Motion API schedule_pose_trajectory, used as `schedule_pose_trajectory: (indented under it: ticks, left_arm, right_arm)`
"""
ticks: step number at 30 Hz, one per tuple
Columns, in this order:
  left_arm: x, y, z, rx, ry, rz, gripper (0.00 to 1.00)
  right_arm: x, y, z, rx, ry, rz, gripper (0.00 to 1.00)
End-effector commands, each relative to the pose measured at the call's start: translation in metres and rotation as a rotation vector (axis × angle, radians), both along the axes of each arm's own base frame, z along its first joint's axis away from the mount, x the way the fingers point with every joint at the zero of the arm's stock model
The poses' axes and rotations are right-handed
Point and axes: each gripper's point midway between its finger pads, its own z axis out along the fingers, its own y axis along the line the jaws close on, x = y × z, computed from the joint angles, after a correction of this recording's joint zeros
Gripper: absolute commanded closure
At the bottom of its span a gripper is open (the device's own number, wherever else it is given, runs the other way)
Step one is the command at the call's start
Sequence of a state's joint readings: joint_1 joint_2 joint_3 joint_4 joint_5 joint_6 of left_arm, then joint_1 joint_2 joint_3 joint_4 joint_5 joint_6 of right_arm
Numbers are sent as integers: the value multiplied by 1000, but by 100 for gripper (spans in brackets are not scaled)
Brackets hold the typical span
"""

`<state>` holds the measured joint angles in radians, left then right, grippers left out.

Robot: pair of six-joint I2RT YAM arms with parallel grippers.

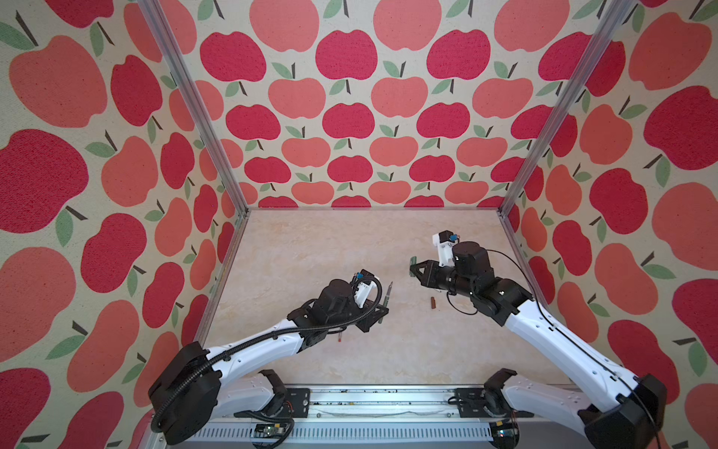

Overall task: Insert the pens into the pen caps
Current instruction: 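Grasp the green cap with the right gripper and lift it, then carry the green cap above the silver pen tip with the right gripper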

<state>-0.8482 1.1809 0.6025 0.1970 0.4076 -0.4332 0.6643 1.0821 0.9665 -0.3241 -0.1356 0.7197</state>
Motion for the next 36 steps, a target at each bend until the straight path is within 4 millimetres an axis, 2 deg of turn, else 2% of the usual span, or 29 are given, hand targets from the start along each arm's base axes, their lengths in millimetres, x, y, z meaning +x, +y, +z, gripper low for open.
schedule_pose_trajectory:
  ticks: [1,10,16,25,36]
  left_arm:
    - [0,-12,24,-76,-28,-18,100]
    - [-6,-23,38,-163,-21,-48,100]
    - [-7,-25,43,-191,-19,-52,100]
    - [-7,-27,41,-185,-17,-49,100]
    - [-7,-28,44,-189,-25,-54,100]
  right_arm:
    - [-4,7,23,87,-34,38,85]
    - [-10,15,39,198,-103,81,85]
    - [-11,19,30,208,-92,92,85]
    - [-6,22,37,239,-102,83,85]
    - [-8,30,29,239,-78,98,86]
